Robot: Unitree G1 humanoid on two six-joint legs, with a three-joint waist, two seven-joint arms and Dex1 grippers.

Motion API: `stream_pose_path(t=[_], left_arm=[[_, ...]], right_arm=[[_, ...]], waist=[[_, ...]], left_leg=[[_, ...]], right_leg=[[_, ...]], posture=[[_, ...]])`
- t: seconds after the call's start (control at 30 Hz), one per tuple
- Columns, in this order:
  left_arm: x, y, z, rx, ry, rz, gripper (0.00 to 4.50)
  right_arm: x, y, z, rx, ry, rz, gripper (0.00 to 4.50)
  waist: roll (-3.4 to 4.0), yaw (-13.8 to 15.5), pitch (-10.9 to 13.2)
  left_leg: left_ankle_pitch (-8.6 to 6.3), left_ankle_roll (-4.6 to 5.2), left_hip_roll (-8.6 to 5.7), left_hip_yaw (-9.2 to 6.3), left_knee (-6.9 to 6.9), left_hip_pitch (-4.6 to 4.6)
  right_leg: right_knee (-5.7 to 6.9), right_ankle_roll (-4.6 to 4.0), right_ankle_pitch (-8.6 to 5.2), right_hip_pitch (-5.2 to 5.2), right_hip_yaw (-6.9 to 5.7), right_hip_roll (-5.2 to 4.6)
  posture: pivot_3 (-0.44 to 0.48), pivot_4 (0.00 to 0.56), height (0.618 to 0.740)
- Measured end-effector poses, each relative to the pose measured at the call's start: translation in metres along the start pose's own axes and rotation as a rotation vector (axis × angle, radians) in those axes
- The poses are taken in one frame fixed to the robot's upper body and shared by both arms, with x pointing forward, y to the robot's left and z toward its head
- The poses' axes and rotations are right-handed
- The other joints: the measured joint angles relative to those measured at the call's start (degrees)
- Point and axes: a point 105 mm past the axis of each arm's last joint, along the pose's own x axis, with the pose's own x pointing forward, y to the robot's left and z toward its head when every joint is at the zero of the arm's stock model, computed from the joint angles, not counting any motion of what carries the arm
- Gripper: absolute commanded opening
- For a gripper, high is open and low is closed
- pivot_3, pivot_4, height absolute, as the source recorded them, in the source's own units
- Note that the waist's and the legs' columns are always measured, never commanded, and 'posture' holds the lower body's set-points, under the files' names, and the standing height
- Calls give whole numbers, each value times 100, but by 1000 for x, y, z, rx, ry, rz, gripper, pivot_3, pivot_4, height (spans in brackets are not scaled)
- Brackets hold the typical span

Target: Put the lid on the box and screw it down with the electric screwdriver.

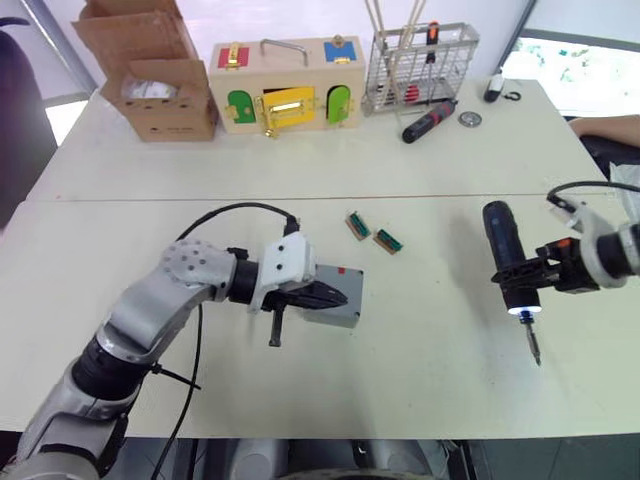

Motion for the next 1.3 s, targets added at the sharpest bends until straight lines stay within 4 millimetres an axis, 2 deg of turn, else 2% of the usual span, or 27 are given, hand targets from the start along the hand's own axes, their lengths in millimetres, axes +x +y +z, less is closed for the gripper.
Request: stream_pose_path(t=[0.13,0.17,0.3,0.37,0.47,0.53,0.63,0.7,0.73,0.8,0.87,0.93,1.1,1.23,1.3], left_arm=[[-1,-1,0,8,16,8,0],[-2,0,0,7,22,14,0],[-4,0,-3,-9,31,26,0],[-5,1,-2,-15,24,31,0],[-13,10,-4,-37,21,75,0],[-21,20,-9,-65,33,128,0],[-38,35,-29,-120,92,212,0],[-46,40,-43,-167,119,250,0],[-47,39,-51,-190,124,254,0],[-46,36,-63,-231,135,258,0],[-44,35,-70,-258,141,257,0],[-40,33,-73,-256,151,246,0],[-22,29,-82,-256,160,208,0],[-8,34,-77,-212,159,170,0],[-5,43,-79,-164,181,181,0]], right_arm=[[13,-9,0,20,23,-42,1823],[14,-11,0,23,26,-55,2822],[13,-14,3,15,14,-68,4024],[13,-13,4,-6,6,-76,4486],[10,-9,9,-61,-25,-86,4486],[7,-1,20,-173,-107,-92,4486],[-7,35,39,-372,-284,25,4486],[-18,66,41,-504,-388,141,4486],[-19,82,34,-579,-422,206,4486],[-2,109,2,-707,-388,330,4486],[20,125,-32,-770,-315,414,4486],[35,132,-53,-811,-293,433,4486],[70,136,-77,-830,-292,412,4486],[86,151,-77,-789,-342,456,4486],[94,154,-78,-815,-334,443,4486]], waist=[[0,50,0],[0,62,0],[1,90,0],[1,89,-1],[1,90,-1],[1,87,-1],[2,57,-2],[-2,53,-4],[-11,61,-8],[-23,103,-10],[-24,132,-10],[-24,123,-10],[-29,91,-12],[-29,81,-12],[-28,81,-13]], left_leg=[[0,0,-2,1,6,0],[0,0,-2,1,6,0],[0,0,-1,-1,7,0],[0,0,-1,-1,10,0],[0,0,-2,-1,11,2],[0,1,-1,-2,11,2],[-1,1,0,-2,7,5],[-1,2,4,-6,7,5],[-1,2,5,-12,6,5],[-2,2,5,-20,11,2],[0,0,-4,-22,28,-3],[-3,4,-8,-22,59,-3],[-4,6,-11,-21,98,8],[-3,4,-9,-23,99,9],[-3,4,-10,-23,98,9]], right_leg=[[1,4,2,2,1,0],[1,4,3,1,0,1],[3,4,3,2,-2,2],[5,5,3,2,-1,2],[10,5,3,2,-2,2],[13,5,3,0,-3,4],[17,5,3,-2,-4,7],[19,5,3,-1,-8,8],[18,5,3,1,-12,7],[19,5,3,4,-20,6],[29,5,3,5,-21,-5],[42,6,4,15,-20,-9],[71,12,7,28,-15,-4],[80,13,7,24,-15,1],[79,13,7,24,-16,1]], posture=[[0,150,740],[0,150,740],[0,150,740],[0,150,740],[0,150,740],[0,150,740],[0,150,740],[0,150,740],[0,150,740],[0,150,740],[0,150,740],[0,150,740],[0,150,740],[0,150,740],[0,150,740]])
